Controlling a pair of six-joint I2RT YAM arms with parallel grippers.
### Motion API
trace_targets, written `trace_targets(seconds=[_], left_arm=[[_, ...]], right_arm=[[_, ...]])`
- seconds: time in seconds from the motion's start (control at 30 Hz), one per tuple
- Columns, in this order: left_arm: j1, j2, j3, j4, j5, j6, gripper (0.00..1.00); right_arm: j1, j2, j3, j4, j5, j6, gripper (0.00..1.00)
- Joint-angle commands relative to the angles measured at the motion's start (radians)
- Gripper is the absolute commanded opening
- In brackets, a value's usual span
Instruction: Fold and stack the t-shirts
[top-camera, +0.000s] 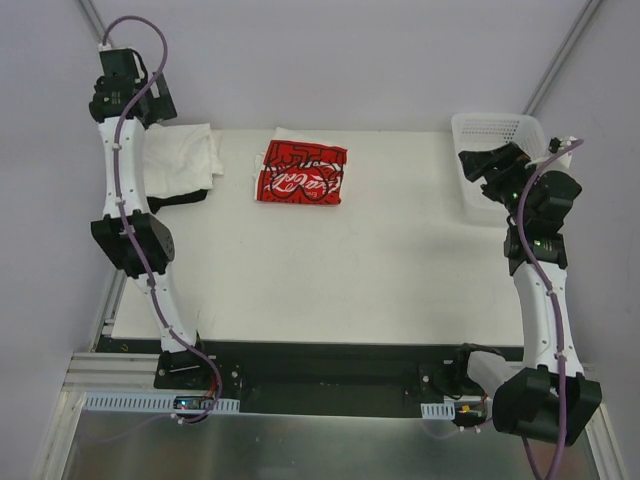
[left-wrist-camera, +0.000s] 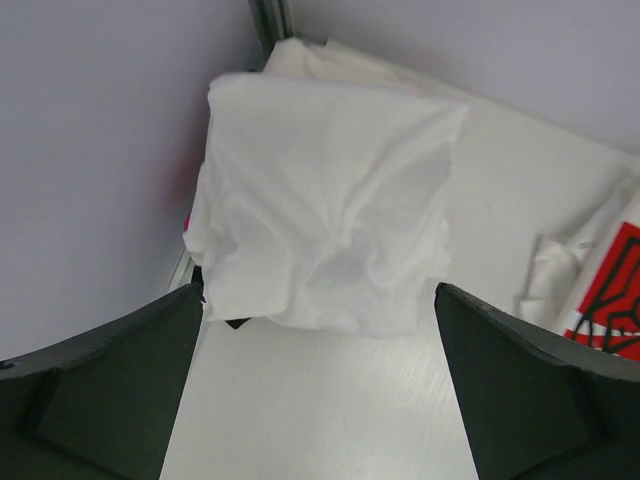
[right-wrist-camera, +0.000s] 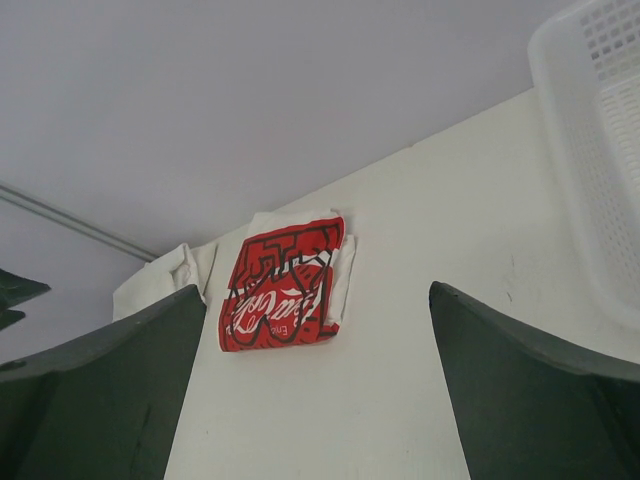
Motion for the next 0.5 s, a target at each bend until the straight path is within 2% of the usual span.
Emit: trace_targets(seconds=[0.0,0.03,0.1,0.17,0.23,0.27,0.33,0.4,0.47], left_arm=[[-0.015,-0.166,-0.024,0.022,0.102,-0.026,0.99],[-0.018,-0.185,-0.047,0.028,0.123,-0.035,0.99],[-0.044,-0.189,-0.104,0.06,0.16,-0.035,0.99],[-0.07,-0.167,-0.118,0.065,0.282,-0.043,0.99],[-0.094,-0.134,-0.124,0.079,0.364,-0.049,0.99],[-0.113,-0.116,-0.107,0.079,0.494,-0.043,0.99],[-0.127,-0.064,-0.092,0.079,0.574,-0.066,0.99],[-0.131,-0.033,-0.083,0.077,0.712,-0.069,0.99],[-0.131,-0.002,-0.109,0.096,0.772,-0.069,0.99]], right_arm=[[-0.007,-0.036,-0.022,0.05,-0.027,0.03,0.98],[-0.007,-0.035,-0.027,0.07,-0.03,0.036,0.99],[-0.007,-0.025,-0.038,0.088,-0.039,0.053,0.93],[-0.004,-0.002,-0.039,0.108,-0.06,0.063,0.89],[-0.004,0.022,-0.036,0.114,-0.076,0.063,0.89],[0.0,0.057,-0.026,0.114,-0.085,0.061,0.9],[0.007,0.126,-0.01,0.104,-0.122,0.055,0.94],[0.019,0.172,0.014,0.075,-0.123,0.043,0.95],[0.046,0.229,0.031,0.064,-0.117,0.015,0.96]])
